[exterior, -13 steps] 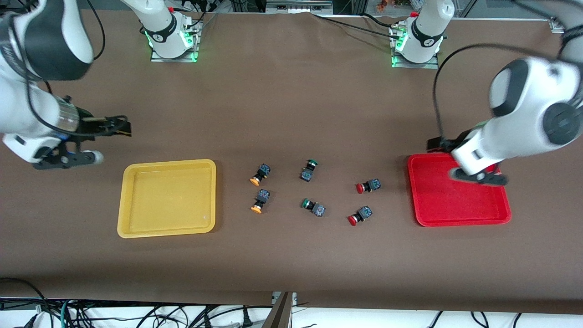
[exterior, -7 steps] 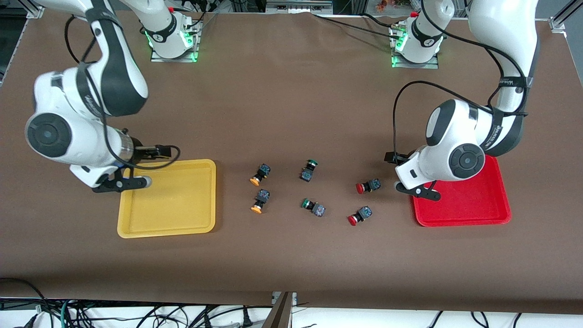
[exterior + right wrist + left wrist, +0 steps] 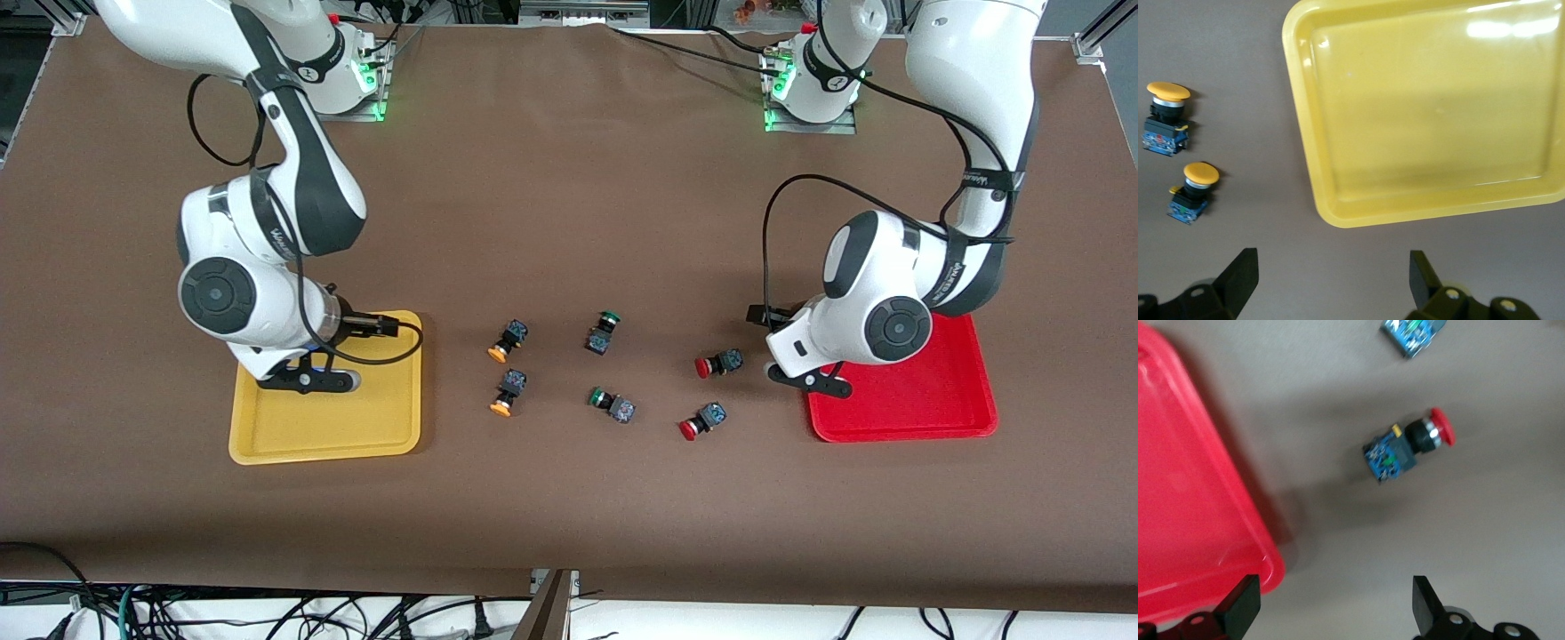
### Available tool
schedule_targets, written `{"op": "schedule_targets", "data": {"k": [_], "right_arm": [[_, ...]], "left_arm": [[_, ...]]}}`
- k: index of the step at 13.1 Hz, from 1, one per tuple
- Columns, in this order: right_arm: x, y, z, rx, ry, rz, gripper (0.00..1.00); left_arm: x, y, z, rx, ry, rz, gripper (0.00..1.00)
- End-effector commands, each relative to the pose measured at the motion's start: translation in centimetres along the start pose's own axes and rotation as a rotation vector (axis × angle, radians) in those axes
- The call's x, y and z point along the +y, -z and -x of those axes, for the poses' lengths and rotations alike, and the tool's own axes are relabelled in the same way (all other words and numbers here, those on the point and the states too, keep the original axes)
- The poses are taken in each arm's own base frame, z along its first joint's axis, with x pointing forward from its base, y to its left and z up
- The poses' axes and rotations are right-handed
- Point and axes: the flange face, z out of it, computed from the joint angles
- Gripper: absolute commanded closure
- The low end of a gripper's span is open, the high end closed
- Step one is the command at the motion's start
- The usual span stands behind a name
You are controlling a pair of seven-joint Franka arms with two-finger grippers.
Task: Place red and yellow buttons in trays
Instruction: 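Grasp a yellow button with the right gripper while the left grasps red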
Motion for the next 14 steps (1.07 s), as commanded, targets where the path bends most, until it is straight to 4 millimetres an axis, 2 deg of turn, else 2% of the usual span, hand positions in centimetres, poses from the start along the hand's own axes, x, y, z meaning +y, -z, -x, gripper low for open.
{"op": "schedule_targets", "data": {"k": [1, 2, 3, 4, 5, 6, 8, 9, 10, 12, 14], "right_arm": [[-2.8, -1.2, 0.2, 0.007, -0.064, -0.019, 0.00], [-3.3, -2.0, 0.0, 0.006, -0.086, -0.023, 0.00], [-4.5, -3.0, 0.2, -0.007, -0.107, -0.043, 0.00], [-6.0, -3.6, 0.6, -0.010, -0.132, -0.062, 0.00], [-6.8, -4.2, 0.6, -0.003, -0.162, -0.068, 0.00], [-7.6, -4.9, 0.8, -0.002, -0.186, -0.068, 0.00], [-9.9, -7.0, 1.1, 0.011, -0.228, -0.074, 0.00], [-12.0, -8.2, 1.8, 0.022, -0.256, -0.078, 0.00], [-13.7, -9.4, 2.5, 0.026, -0.292, -0.076, 0.00], [-15.1, -11.4, 2.8, 0.029, -0.322, -0.077, 0.00], [-16.1, -13.2, 2.9, 0.038, -0.359, -0.087, 0.00]], "left_arm": [[4.8, -1.6, -2.1, 0.087, -0.057, -0.013, 0.00], [5.6, -2.4, -2.6, 0.109, -0.067, -0.015, 0.00], [5.5, -3.3, -3.1, 0.120, -0.066, -0.015, 0.00], [5.4, -4.3, -4.0, 0.163, -0.083, -0.018, 0.00], [6.1, -5.6, -5.2, 0.220, -0.135, -0.045, 0.00], [9.0, -6.7, -6.4, 0.285, -0.222, -0.085, 0.00], [10.2, -5.6, -9.7, 0.404, -0.381, -0.177, 0.00], [10.7, -5.0, -10.5, 0.434, -0.438, -0.191, 0.00], [11.2, -5.4, -10.7, 0.435, -0.466, -0.197, 0.00], [11.5, -6.5, -10.7, 0.421, -0.480, -0.203, 0.00], [11.4, -6.6, -10.8, 0.431, -0.561, -0.239, 0.00]]}}
